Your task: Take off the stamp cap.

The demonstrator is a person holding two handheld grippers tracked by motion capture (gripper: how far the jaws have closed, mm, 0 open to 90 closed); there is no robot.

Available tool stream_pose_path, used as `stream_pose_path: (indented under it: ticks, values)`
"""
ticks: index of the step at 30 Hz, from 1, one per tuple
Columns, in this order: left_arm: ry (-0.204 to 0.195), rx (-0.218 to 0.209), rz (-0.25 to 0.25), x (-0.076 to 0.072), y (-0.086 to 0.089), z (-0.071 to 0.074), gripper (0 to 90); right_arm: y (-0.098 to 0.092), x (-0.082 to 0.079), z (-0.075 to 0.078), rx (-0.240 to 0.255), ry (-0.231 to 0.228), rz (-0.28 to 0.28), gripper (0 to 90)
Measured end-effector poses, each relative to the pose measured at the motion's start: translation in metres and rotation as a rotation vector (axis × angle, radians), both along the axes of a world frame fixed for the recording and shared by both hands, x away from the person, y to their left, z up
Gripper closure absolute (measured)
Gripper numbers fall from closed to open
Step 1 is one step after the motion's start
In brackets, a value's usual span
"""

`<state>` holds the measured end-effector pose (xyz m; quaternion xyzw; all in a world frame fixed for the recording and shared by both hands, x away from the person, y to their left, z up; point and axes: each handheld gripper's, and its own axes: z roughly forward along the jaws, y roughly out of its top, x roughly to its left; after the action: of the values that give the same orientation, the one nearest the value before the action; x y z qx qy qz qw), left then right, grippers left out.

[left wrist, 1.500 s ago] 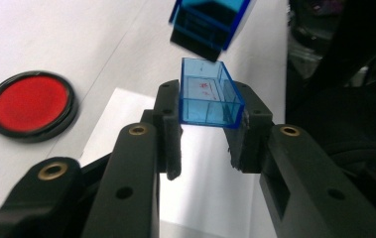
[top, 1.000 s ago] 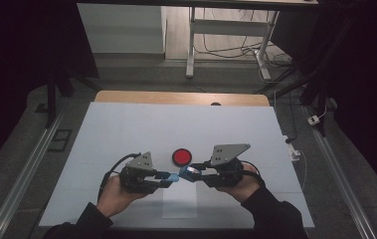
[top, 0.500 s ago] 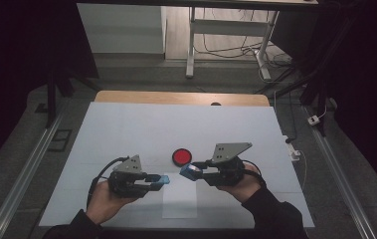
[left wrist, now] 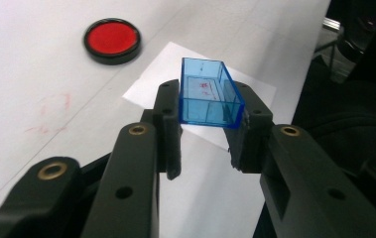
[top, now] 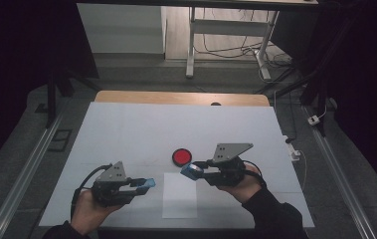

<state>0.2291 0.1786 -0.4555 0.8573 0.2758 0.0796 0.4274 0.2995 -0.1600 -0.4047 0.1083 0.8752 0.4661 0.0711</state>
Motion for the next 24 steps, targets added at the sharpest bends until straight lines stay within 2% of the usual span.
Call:
stream_pose_path:
  ticks: [4,10,18,24]
  values:
    - [-0.007,-0.015,0.033,-0.007,0.010,-0.003,68.5,0.000,0.000,0.000,0.003,0.001,-0.011,69.7]
    - [-0.023,0.004,0.081,-0.015,0.020,-0.005,68.4,-0.001,0.000,-0.001,0.002,0.003,-0.022,69.7]
    - [0.003,-0.016,0.145,-0.024,0.034,-0.009,68.5,-0.003,0.000,-0.002,-0.003,0.000,-0.032,69.7]
    - [0.006,-0.029,0.185,-0.033,0.045,-0.012,68.5,-0.002,-0.001,-0.002,0.005,0.004,-0.045,69.7]
